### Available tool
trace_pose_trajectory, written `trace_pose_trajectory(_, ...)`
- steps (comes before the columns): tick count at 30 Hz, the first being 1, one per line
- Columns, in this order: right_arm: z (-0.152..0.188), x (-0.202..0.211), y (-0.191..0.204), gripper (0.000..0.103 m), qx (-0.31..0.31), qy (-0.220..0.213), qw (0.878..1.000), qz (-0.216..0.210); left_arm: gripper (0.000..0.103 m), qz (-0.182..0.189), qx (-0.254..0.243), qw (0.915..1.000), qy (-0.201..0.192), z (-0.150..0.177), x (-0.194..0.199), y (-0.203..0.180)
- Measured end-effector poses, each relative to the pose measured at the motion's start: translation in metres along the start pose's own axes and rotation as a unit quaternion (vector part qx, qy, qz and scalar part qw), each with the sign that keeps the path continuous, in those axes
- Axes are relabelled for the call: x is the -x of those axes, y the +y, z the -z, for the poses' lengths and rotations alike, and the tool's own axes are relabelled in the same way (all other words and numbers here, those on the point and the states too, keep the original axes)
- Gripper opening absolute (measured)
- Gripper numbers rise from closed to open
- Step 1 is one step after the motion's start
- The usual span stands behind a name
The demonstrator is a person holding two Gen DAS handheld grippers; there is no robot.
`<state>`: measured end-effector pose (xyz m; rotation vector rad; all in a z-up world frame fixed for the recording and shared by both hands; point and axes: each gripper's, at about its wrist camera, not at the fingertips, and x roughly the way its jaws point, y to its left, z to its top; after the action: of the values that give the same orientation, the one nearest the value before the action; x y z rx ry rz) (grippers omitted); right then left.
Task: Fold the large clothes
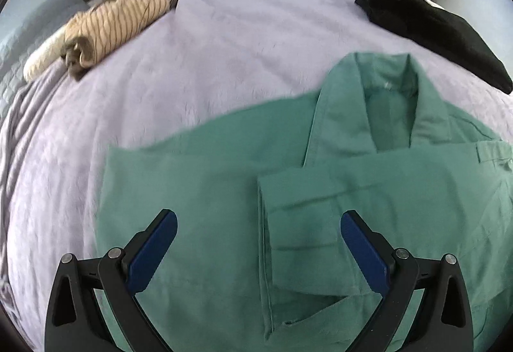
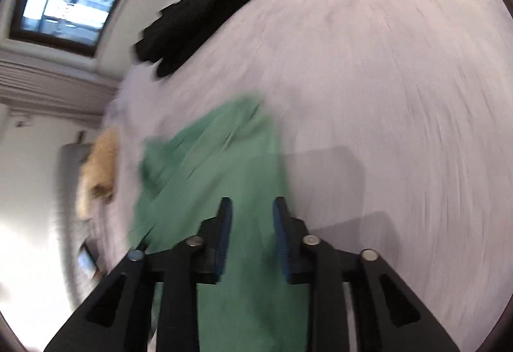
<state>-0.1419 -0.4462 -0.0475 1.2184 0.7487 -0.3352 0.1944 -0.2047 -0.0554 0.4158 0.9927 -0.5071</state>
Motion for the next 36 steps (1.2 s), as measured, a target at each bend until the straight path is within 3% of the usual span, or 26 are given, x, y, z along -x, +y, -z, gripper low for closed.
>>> trace_pose_trajectory(3,0.036,-0.006,-0.022,0.035,-0.065,0.038,0.997,-0.030,0.102,0.005,-0.006,1.0000,-0.001,-0.007,-0.003,-0.014)
trace_pose_trajectory(6,0.040,-0.015,-0.045,0.037,-0.114,0.003,0.993,-0.016,0.102,-0.002,-0.020,0.9998,0.006,-0.005,-0.015,-0.034)
trace_pose_trajectory(7,0.039,-0.015,-0.050,0.030,-0.130,-0.020,0.991,-0.021,0.102,-0.008,-0.024,0.9996,0.012,-0.001,-0.019,-0.040)
trace_pose_trajectory(9,0.035,-0.010,-0.059,0.003,-0.153,-0.059,0.986,-0.013,0.102,-0.015,-0.025,0.9994,0.016,0.006,-0.028,-0.046)
trace_pose_trajectory(12,0.051,-0.015,-0.069,0.002,-0.153,-0.063,0.986,0.020,0.103,-0.011,-0.014,0.9998,0.013,0.010,-0.031,-0.044)
trace_pose_trajectory(16,0.068,-0.009,-0.074,0.002,-0.149,-0.060,0.987,0.024,0.103,-0.029,-0.020,0.9992,0.021,0.003,-0.024,-0.036)
trace_pose_trajectory(19,0.066,0.001,-0.064,0.003,-0.130,-0.052,0.989,0.054,0.103,-0.024,-0.021,0.9994,0.012,0.002,-0.007,-0.016)
trace_pose_trajectory(21,0.064,0.012,-0.055,0.005,-0.101,-0.054,0.989,0.097,0.103,-0.016,-0.023,0.9995,0.015,0.007,0.006,-0.002)
trace_pose_trajectory(25,0.059,0.030,-0.026,0.008,-0.019,-0.063,0.992,0.106,0.103,0.011,-0.025,0.9993,0.026,0.025,0.025,0.015)
trace_pose_trajectory(27,0.054,0.020,-0.003,0.008,0.041,-0.056,0.991,0.116,0.103,0.022,-0.026,0.9987,0.038,0.035,0.022,0.015)
trace_pose_trajectory(30,0.047,-0.011,0.015,0.008,0.086,-0.029,0.989,0.117,0.103,0.003,-0.024,0.9976,0.065,0.048,0.000,0.008)
trace_pose_trajectory(32,0.044,-0.037,0.011,0.008,0.104,-0.009,0.982,0.158,0.103,0.011,0.004,0.9970,0.077,0.057,-0.015,0.013)
trace_pose_trajectory(33,0.041,-0.052,0.001,0.002,0.114,0.004,0.975,0.189,0.103,0.018,0.018,0.9966,0.078,0.059,-0.017,0.017)
trace_pose_trajectory(36,0.037,-0.049,-0.014,0.000,0.120,0.000,0.979,0.166,0.103,0.029,0.031,0.9959,0.080,0.059,-0.010,0.029)
